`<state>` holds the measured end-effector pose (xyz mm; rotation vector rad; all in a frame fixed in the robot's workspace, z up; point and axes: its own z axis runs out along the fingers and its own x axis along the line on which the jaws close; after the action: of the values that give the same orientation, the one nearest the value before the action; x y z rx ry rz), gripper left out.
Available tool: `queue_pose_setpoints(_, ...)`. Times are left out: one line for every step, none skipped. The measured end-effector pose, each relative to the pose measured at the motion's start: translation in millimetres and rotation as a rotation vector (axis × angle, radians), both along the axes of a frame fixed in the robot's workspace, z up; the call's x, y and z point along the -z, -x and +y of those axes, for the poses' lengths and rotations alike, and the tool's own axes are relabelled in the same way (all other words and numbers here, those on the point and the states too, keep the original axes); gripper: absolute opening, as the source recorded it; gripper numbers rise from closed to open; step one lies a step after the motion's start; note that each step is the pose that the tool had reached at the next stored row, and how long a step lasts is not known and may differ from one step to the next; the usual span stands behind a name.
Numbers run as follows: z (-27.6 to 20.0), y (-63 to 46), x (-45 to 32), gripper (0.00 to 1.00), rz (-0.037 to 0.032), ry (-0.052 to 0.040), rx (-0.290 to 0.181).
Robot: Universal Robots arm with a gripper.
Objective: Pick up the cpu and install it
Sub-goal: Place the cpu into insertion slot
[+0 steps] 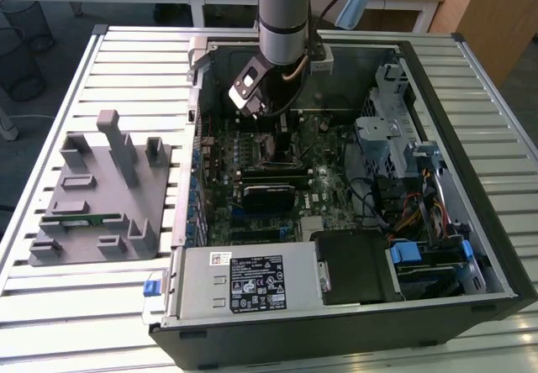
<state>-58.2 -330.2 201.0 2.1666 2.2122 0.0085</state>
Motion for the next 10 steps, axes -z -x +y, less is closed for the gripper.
queue_pose_setpoints(0.0, -0.1, 0.5, 0.53, 0.0000, -0.0006, 0.001)
queue_pose_setpoints(0.0, -0.1, 0.9, 0.53, 0.0000, -0.0009, 0.002)
queue_pose_setpoints(0.0, -0.3, 1.3, 0.53, 0.0000, -0.0013, 0.004)
queue_pose_setpoints(0.0, -0.9, 1.8, 0.53, 0.0000, -0.0020, 0.005)
queue_pose_setpoints(0.0, -1.3, 2.3, 0.53, 0.0000, -0.0026, 0.006)
queue_pose_setpoints(0.0, -1.4, 2.8, 0.53, -0.0001, -0.0031, 0.006)
queue_pose_setpoints(0.0, -1.5, 3.2, 0.53, -0.0001, -0.0033, 0.007)
queue_pose_setpoints(0.0, -1.4, 3.7, 0.53, 0.0000, -0.0033, 0.007)
queue_pose_setpoints(0.0, -1.5, 4.0, 0.53, 0.0000, -0.0033, 0.008)
queue_pose_setpoints(0.0, -1.5, 4.4, 0.53, 0.0000, -0.0033, 0.009)
